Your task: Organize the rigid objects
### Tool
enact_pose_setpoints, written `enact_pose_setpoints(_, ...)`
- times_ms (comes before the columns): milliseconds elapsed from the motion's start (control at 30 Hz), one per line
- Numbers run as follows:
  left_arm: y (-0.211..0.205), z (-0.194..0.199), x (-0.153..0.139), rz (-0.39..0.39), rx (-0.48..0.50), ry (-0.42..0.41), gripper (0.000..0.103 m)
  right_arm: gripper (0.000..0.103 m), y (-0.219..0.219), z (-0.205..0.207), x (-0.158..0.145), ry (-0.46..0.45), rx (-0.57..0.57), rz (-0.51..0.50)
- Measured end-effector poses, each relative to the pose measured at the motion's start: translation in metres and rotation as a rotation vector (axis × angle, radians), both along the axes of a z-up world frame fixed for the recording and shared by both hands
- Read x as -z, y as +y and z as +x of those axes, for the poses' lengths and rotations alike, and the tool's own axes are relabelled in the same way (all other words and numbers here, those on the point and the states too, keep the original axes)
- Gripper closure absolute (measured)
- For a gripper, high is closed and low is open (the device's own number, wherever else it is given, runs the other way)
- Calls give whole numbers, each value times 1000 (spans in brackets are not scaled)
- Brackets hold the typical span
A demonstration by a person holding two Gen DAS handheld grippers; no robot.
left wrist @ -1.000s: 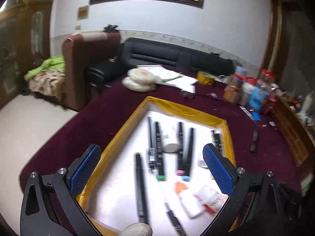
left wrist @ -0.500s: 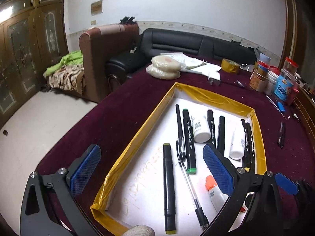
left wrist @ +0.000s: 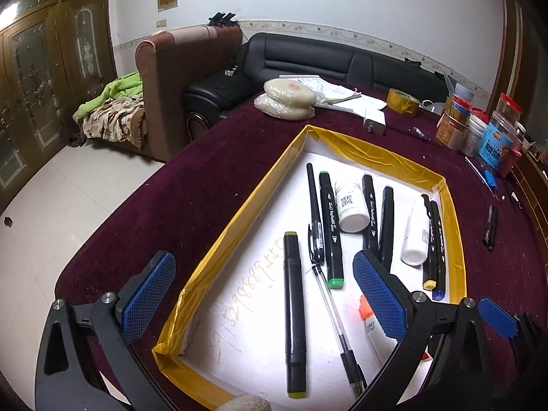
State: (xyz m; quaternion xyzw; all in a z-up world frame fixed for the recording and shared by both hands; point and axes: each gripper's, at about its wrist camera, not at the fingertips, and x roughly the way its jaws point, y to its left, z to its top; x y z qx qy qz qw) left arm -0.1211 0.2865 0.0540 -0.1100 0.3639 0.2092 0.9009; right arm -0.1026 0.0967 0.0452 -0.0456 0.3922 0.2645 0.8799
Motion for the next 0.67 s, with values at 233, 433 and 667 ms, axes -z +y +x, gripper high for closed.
enact_pose_setpoints(233, -2, 0, -1, -6, 21, 7, 0, 29, -1, 0, 0, 0, -1, 0)
enact_pose_setpoints(433, 0, 1, 1, -25, 27, 13, 0, 29, 2, -4, 0, -7, -17, -10)
enact_pose_setpoints(667, 3, 1, 0, -55, 34, 34, 0, 29, 0, -5, -3, -1, -32, 7)
